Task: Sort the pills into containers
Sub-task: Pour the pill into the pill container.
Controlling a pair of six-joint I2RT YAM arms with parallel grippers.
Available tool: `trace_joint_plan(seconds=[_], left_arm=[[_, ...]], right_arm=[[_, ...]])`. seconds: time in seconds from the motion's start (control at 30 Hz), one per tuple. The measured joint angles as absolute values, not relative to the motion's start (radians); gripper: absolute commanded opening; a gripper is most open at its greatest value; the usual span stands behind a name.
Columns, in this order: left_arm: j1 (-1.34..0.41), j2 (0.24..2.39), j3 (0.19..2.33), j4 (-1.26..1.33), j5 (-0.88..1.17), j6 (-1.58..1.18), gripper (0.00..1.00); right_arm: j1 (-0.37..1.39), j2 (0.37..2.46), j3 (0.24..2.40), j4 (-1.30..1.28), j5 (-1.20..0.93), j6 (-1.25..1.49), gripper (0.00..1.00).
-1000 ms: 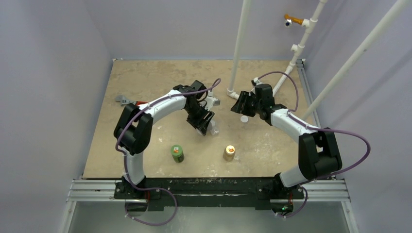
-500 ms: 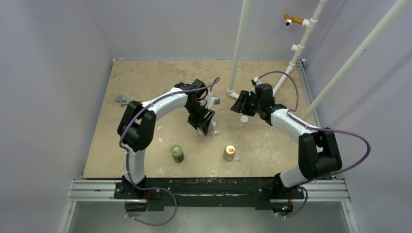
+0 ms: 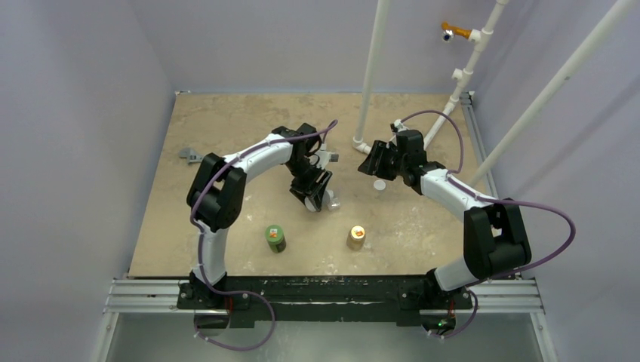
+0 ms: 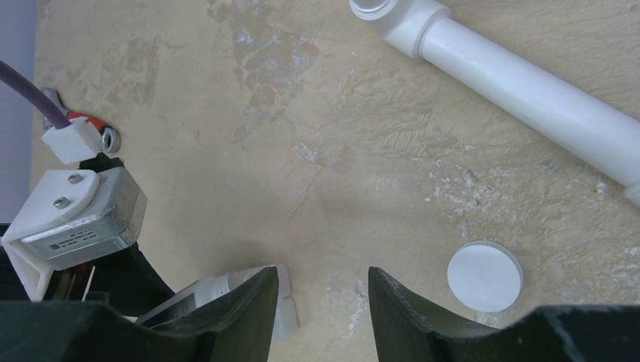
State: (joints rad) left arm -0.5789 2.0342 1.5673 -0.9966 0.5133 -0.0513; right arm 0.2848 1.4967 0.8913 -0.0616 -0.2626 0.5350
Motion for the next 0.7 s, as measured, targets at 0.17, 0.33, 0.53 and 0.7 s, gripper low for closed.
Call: trace_joint_plan(seconds=[0.17,0.33,0.53,0.7], left_arm=[[-0.577,2.04,1.584,-1.013,0.524,-0.068,0.0],[-0.576,2.049,1.596,-1.021,0.54,-0.08,0.0],[-0.572,2.062,1.618,-1.036,0.572,-0.103,0.0],[-0.563,2.07,1.625,-1.044,0.593,-0.12,0.0]], right_arm=[[0.285,1.497,0.891,-0.057,-0.267,0.535,0.47],[0.283,1.497,0.891,-0.054,-0.279,0.535,0.46],[0.282,1.498,0.891,-0.051,-0.28,0.535,0.46],[0.282,1.499,0.891,-0.051,-0.28,0.535,0.45]])
